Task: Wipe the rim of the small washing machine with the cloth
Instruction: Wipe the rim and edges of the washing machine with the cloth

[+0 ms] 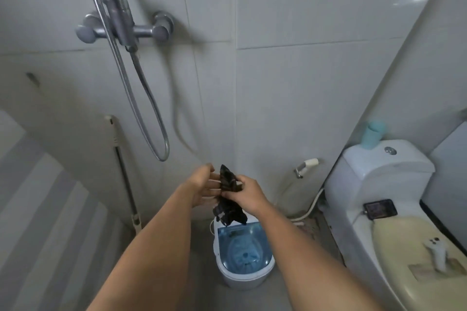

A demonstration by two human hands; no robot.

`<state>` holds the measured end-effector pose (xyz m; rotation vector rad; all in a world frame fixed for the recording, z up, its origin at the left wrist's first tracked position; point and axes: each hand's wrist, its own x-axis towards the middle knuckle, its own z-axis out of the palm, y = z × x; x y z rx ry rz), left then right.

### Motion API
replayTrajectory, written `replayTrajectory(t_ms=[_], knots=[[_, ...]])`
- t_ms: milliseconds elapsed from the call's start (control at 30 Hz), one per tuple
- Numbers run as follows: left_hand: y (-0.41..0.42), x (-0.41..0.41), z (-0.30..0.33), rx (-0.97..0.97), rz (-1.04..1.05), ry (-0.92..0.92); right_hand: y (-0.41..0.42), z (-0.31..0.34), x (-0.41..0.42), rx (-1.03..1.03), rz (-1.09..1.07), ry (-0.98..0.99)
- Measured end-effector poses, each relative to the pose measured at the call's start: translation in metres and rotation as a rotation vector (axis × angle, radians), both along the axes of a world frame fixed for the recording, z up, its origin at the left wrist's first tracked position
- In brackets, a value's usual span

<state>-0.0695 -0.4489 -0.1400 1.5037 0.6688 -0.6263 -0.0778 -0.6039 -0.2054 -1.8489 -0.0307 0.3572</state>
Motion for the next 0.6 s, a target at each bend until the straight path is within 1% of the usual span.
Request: replayTrajectory(t_ms=[100, 200, 267, 333, 367, 433, 500, 533, 600], knots=[[0.005, 0.021, -0.084, 0.054, -0.055, 0.005, 0.001, -0.085, 0.02, -0.038, -0.11, -0.045], [0.015, 0.036, -0.2, 0.221, -0.029, -0.038, 0.004, -0.169, 0.043, -0.151, -0.199, -0.105], [0.023, 0.035, -0.28, 0.336, -0.02, -0.078, 0.011, -0.218, 0.062, -0.252, -0.201, -0.229], [0.031, 0.024, -0.352, 0.437, -0.062, -0.118, 0.023, -0.258, 0.079, -0.388, -0.138, -0.371], [0.033, 0.018, -0.384, 0.463, -0.071, -0.136, 0.03, -0.279, 0.086, -0.49, -0.083, -0.45], [0.039, 0.008, -0.439, 0.432, -0.027, -0.2, 0.041, -0.323, 0.094, -0.738, 0.065, -0.569], [0.041, 0.0, -0.476, 0.391, 0.023, -0.257, 0.049, -0.367, 0.094, -0.961, 0.223, -0.604], [0.043, -0.003, -0.492, 0.364, 0.034, -0.284, 0.051, -0.385, 0.091, -1.038, 0.29, -0.625], [0.044, -0.01, -0.513, 0.315, 0.034, -0.352, 0.053, -0.414, 0.085, -1.143, 0.382, -0.74]])
